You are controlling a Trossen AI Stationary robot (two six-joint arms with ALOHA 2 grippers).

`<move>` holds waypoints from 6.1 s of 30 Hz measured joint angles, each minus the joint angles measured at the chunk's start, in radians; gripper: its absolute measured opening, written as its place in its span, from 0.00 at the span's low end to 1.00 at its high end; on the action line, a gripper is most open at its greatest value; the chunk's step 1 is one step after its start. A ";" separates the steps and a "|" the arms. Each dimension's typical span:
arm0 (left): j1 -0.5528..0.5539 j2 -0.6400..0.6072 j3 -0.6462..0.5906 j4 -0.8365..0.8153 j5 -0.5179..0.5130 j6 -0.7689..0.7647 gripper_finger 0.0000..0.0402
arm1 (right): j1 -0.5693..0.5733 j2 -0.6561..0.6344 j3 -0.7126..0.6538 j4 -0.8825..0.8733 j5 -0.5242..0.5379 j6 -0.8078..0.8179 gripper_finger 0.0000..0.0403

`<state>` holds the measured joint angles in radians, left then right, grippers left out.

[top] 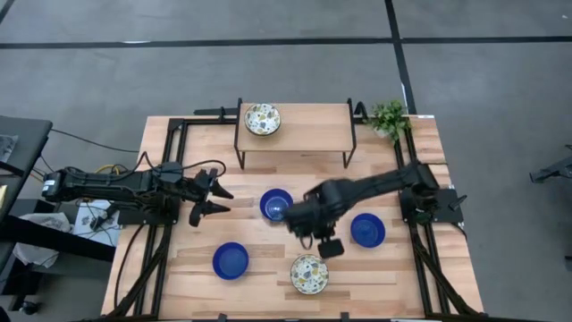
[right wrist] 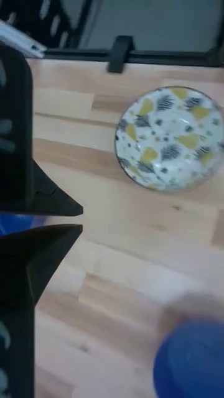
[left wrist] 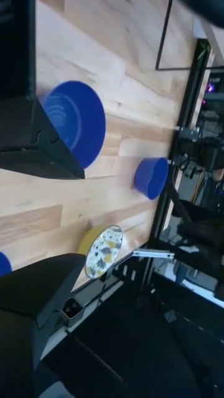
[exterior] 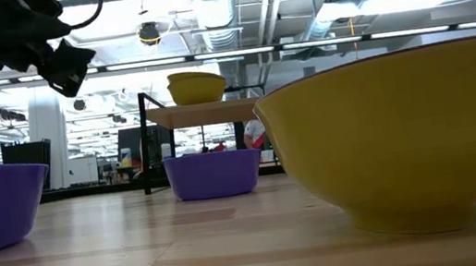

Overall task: Pick & Place Mini bowls
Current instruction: Stack the patterned bowl on top of the patterned bowl on the shelf

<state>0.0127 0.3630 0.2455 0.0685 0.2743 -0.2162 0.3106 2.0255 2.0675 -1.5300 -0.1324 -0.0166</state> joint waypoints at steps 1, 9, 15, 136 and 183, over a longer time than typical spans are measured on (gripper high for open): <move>0.000 0.000 0.000 0.000 0.007 -0.002 0.51 | 0.013 0.008 -0.011 0.005 -0.001 -0.008 0.05; 0.000 0.000 0.000 0.000 0.044 -0.027 0.51 | 0.091 0.023 -0.040 0.096 -0.007 -0.017 0.04; -0.001 0.000 0.000 0.001 0.045 -0.117 0.51 | 0.139 0.023 -0.040 0.095 -0.021 0.020 0.04; -0.002 0.006 0.001 0.016 0.180 -0.395 0.51 | 0.248 0.144 -0.338 0.603 0.126 0.034 0.33; -0.002 0.006 0.000 0.016 0.180 -0.391 0.51 | 0.234 -0.052 -0.412 0.501 0.263 0.038 0.00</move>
<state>0.0109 0.3695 0.2459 0.0846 0.4539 -0.6069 0.5442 1.9737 1.6557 -1.0291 0.1304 0.0217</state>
